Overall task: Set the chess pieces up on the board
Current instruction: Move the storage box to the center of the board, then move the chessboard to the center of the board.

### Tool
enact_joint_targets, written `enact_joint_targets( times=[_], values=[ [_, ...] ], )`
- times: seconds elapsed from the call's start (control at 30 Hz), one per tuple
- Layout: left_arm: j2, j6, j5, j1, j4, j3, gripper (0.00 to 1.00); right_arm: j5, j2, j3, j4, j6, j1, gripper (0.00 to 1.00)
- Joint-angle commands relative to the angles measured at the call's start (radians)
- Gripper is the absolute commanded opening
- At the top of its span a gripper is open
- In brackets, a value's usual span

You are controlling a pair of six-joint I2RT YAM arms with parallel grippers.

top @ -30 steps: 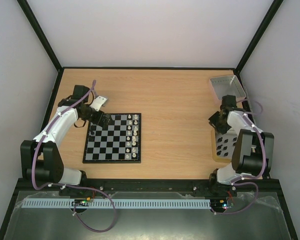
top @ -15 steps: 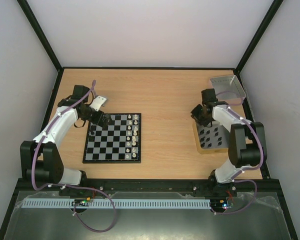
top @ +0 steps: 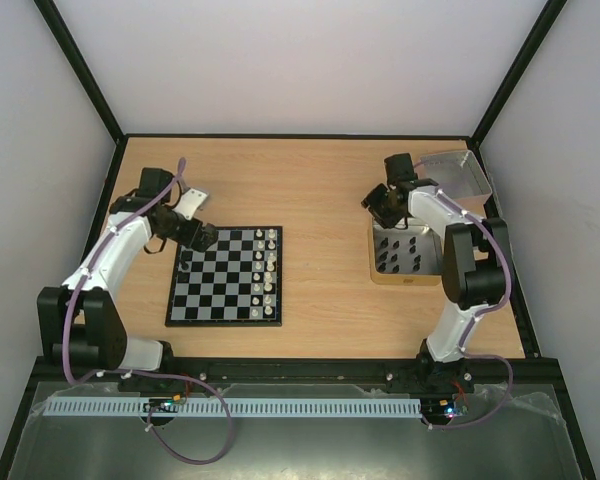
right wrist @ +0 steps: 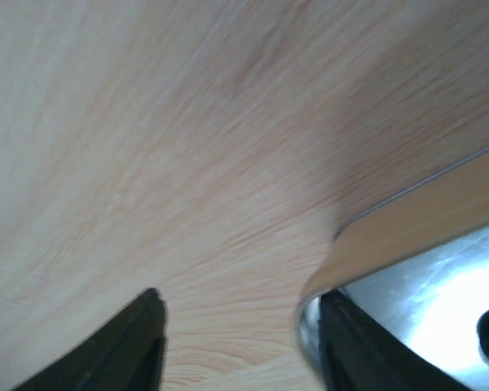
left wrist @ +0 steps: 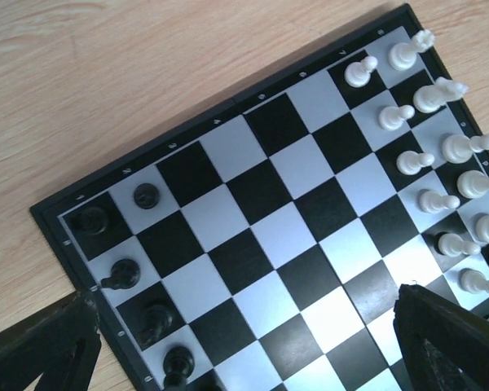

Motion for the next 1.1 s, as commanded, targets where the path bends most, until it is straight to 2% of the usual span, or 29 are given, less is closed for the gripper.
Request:
enact_joint_targets(
  times=[0.0,0.1,0.2,0.33,0.5,0.63,0.73,1.07],
  values=[
    [-0.033,0.001,-0.019,0.039,-0.023,0.050,0.96,0.021,-0.041,0.060,-0.088,-0.027,0.019,0.61],
    [-0.038,0.001,-0.025,0.065,-0.031,0.065,0.90,0.026,-0.093,0.053,-0.117,-0.052,0.027,0.75],
    [-0.052,0.016,-0.016,0.101,-0.054,0.075,0.79,0.022,-0.142,0.047,-0.148,-0.080,0.035,0.80],
    [-0.070,0.056,-0.021,0.170,-0.107,0.072,0.64,0.045,-0.200,0.048,-0.208,-0.131,0.059,0.81],
    [-0.092,0.136,-0.057,0.296,-0.144,0.012,0.35,0.118,-0.266,0.046,-0.282,-0.185,0.131,0.79],
    [-0.080,0.183,-0.086,0.360,-0.145,-0.045,0.21,0.112,-0.335,-0.022,-0.270,-0.174,0.173,0.78],
    [-0.049,0.177,-0.125,0.369,-0.102,-0.101,0.03,0.099,-0.380,-0.090,-0.246,-0.154,0.180,0.77],
    [0.144,0.138,-0.102,0.370,-0.001,-0.205,0.02,0.095,-0.424,-0.118,-0.267,-0.164,0.186,0.75]
  ],
)
